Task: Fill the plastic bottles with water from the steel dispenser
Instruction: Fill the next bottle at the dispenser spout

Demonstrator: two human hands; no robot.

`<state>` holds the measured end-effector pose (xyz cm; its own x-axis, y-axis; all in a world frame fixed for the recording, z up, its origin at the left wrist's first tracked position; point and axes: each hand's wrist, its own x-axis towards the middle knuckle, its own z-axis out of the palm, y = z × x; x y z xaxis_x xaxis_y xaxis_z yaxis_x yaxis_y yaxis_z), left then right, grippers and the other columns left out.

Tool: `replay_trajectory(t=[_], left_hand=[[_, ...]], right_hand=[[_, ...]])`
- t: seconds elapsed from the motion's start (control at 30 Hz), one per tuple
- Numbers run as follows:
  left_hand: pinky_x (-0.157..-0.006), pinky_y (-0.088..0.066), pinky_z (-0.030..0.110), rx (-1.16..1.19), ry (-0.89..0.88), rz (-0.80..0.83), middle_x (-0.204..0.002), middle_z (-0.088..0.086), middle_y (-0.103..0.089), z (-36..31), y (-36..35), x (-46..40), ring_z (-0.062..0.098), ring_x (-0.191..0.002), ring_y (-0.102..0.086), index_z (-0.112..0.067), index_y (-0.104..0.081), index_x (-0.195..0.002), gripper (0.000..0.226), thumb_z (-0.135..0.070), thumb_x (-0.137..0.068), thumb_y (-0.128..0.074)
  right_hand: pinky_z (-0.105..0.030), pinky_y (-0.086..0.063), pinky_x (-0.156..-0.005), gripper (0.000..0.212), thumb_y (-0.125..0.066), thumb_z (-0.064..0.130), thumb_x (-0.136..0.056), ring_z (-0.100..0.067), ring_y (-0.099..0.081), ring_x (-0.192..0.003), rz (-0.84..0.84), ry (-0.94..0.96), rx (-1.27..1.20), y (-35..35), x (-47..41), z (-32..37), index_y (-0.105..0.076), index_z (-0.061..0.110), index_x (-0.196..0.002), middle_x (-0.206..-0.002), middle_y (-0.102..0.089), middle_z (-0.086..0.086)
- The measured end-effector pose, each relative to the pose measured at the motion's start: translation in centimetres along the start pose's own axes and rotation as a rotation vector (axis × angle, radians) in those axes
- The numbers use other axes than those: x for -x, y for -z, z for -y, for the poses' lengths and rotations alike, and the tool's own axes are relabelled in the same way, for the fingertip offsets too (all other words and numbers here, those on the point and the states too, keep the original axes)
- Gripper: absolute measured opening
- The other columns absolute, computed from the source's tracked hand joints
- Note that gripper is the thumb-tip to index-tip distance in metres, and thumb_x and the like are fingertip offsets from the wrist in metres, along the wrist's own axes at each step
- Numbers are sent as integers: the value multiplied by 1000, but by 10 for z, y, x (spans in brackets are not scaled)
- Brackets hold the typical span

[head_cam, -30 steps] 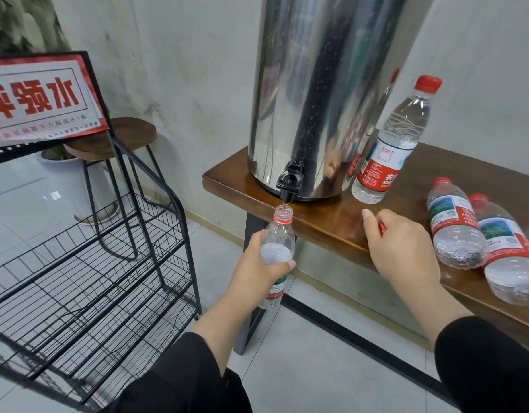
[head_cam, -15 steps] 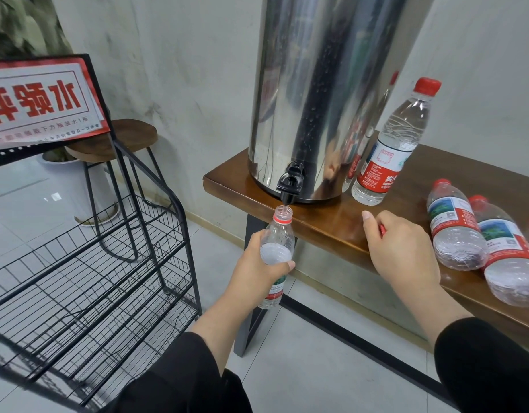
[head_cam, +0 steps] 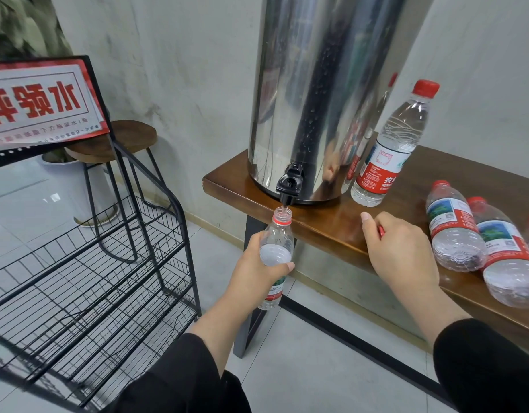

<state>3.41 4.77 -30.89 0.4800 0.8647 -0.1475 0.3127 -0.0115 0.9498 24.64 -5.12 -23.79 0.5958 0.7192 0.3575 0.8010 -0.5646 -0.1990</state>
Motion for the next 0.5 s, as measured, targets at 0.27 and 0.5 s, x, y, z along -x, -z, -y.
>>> replay_trajectory(t=[0.27, 0.5], left_hand=[[-105, -51, 46, 4, -4, -3, -139, -6, -53, 1, 0, 0, 23, -126, -55, -38, -35, -147, 76, -31, -87, -80], [-106, -51, 45, 24, -12, -3, -137, -5, -54, 2, 1, 0, 22, -125, -55, -37, -37, -146, 74, -29, -87, -80]], right_hand=[[-21, -44, -62, 38, -36, 55, -102, -9, -55, -61, -19, 8, 7, -3, -1, -1, -55, 26, -84, -70, -55, 10], [-21, -44, -61, 39, -36, 55, -102, -9, -56, -60, -18, 15, 1, -3, -1, -2, -54, 27, -82, -69, -55, 10]])
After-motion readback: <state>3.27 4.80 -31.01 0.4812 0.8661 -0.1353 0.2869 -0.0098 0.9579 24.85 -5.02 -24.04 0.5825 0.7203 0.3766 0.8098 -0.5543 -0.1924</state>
